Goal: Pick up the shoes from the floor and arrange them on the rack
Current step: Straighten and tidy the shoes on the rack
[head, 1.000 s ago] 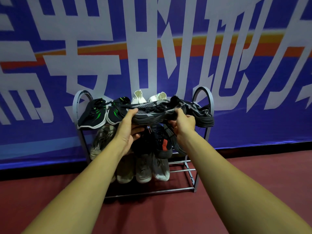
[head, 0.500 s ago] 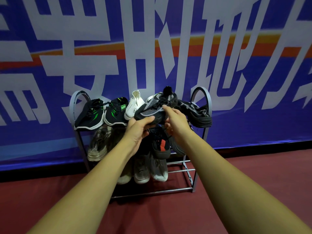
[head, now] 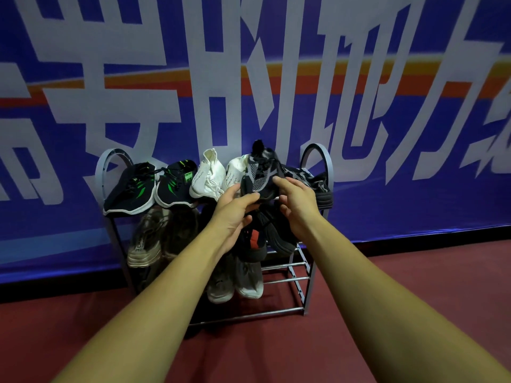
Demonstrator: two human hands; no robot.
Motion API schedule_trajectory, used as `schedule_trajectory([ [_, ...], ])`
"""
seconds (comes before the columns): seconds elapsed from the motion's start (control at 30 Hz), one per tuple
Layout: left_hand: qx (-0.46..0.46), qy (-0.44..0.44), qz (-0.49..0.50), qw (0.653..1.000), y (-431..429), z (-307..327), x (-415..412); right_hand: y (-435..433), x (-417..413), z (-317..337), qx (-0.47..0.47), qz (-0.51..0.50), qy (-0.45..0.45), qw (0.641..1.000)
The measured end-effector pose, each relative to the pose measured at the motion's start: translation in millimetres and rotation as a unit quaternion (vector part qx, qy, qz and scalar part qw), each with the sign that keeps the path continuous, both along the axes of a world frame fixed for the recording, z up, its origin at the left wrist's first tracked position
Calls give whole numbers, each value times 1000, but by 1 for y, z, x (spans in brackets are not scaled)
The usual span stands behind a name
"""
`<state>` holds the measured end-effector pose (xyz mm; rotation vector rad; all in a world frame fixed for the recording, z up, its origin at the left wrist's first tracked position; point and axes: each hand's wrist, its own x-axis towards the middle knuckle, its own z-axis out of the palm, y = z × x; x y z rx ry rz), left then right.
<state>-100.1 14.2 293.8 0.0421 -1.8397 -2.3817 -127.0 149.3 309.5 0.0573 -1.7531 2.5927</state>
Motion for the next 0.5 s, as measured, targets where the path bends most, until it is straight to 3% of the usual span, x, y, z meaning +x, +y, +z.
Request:
schedule_trajectory([
  [0.1,-26,8,9,1000,4,-4,-9,1,1,-3,45,35,1,998],
  [0.37,-105,-4,1,995,28,-4,-12,15,-3,-10,22,-31,-27,999],
  [0.5,-101,-19,14,995,37,-12,-20,14,-8,-21,52,-36,-53,997],
])
